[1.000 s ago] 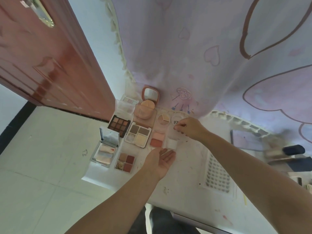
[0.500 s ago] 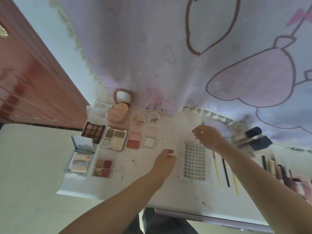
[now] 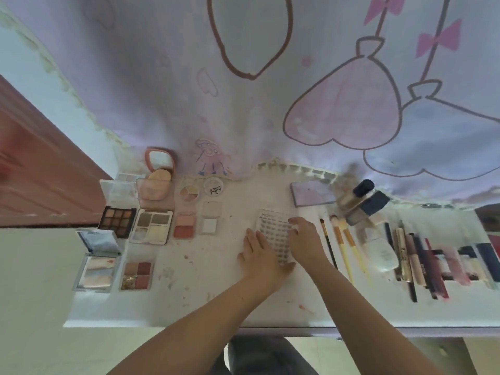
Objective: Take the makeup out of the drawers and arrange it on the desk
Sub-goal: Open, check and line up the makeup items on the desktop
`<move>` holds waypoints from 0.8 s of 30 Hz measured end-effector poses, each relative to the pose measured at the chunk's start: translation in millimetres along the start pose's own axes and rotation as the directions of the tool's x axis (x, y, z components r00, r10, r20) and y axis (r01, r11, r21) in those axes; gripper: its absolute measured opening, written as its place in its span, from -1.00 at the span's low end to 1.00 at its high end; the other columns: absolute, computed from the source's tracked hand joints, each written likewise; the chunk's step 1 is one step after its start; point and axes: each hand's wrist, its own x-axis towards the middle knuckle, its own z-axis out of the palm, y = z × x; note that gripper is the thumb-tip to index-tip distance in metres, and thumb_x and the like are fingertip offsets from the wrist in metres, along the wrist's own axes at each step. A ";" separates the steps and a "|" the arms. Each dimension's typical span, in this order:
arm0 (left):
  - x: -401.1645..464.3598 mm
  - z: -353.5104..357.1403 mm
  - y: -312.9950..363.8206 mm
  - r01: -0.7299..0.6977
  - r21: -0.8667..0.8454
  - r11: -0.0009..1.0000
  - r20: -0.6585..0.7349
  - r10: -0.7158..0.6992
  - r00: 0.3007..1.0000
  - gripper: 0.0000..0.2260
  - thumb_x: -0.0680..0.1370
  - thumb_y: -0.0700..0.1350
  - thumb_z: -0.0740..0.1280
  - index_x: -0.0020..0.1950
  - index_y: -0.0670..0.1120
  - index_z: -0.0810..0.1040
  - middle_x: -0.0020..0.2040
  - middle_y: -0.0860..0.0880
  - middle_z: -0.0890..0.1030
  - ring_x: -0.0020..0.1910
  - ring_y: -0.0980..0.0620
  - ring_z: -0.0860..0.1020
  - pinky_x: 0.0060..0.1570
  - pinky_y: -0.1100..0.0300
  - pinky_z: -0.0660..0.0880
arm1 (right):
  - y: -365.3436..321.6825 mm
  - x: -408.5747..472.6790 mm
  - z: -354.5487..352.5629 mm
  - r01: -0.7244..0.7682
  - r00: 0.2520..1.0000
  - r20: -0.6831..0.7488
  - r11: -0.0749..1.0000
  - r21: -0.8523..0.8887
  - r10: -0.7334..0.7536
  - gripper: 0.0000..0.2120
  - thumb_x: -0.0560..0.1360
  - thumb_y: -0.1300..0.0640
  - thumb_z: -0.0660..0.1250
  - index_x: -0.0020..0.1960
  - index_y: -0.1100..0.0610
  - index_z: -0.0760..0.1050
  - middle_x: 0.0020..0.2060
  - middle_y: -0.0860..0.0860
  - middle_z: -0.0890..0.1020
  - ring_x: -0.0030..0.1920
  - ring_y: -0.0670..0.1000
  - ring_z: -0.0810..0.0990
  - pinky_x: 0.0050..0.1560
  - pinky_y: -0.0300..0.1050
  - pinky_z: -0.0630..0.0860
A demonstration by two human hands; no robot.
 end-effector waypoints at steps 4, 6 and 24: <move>4.9 0.7 -17.2 0.051 0.007 0.999 -0.038 -0.050 0.998 0.05 0.39 0.36 0.28 0.50 -0.10 -0.36 0.50 -0.24 -0.32 0.51 -0.19 -0.22 0.44 -0.10 -0.05 | 0.7 -17.3 11.6 0.042 0.999 0.009 0.992 0.122 -0.043 -0.62 0.58 0.30 0.03 0.34 0.09 0.37 0.31 0.04 0.43 0.30 -0.01 0.40 0.16 -0.29 0.31; 5.6 1.3 -19.0 0.060 0.028 0.998 -0.070 -0.058 0.996 0.06 0.39 0.34 0.30 0.49 -0.08 -0.38 0.49 -0.26 -0.33 0.50 -0.22 -0.22 0.43 -0.11 -0.06 | 1.8 -22.1 14.8 0.058 0.998 0.016 0.981 0.185 -0.062 -0.62 0.58 0.30 0.03 0.32 0.05 0.37 0.31 0.02 0.44 0.32 -0.02 0.40 0.30 -0.19 0.34; -30.3 -62.7 -69.6 -0.097 -0.842 0.531 0.116 0.354 0.928 -0.42 0.50 0.07 0.35 0.41 0.33 0.13 0.06 0.28 0.49 0.05 0.37 0.48 -0.12 0.45 0.47 | -29.8 -46.4 8.3 -0.322 0.742 0.621 0.678 0.661 -0.253 -0.36 0.34 -0.23 0.46 0.35 -0.10 0.40 0.23 0.10 0.57 0.21 0.15 0.57 0.02 0.08 0.56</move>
